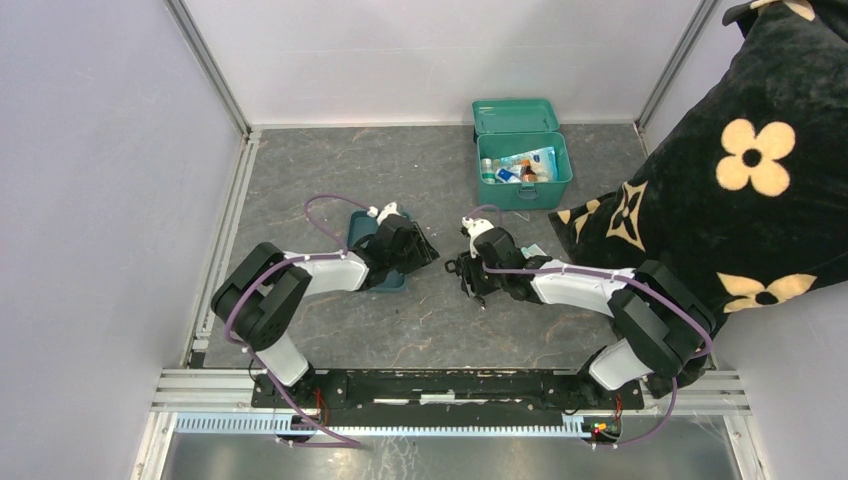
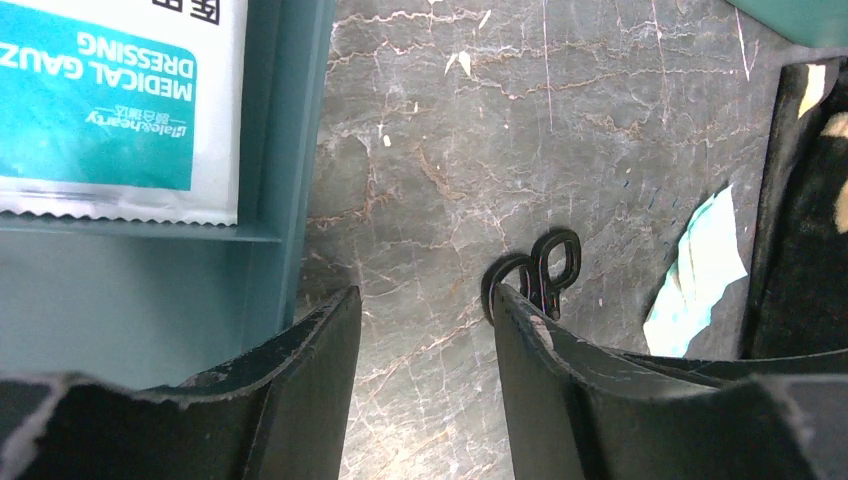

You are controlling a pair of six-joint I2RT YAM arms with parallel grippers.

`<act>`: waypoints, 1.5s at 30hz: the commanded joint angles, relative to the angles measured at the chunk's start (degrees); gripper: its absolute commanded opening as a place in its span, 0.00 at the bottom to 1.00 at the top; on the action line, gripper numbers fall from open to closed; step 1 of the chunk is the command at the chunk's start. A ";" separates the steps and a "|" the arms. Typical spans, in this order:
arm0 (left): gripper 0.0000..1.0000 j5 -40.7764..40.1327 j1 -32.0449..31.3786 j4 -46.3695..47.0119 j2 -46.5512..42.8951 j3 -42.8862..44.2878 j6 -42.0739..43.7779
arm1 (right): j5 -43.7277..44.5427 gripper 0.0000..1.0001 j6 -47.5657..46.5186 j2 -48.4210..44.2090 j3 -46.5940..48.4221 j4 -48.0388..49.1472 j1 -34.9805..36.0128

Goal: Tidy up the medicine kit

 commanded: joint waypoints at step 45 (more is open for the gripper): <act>0.51 14.13 -3.86 19.09 11.01 -2.64 -5.60 | -4.42 0.02 3.67 -1.03 -4.63 4.65 -2.83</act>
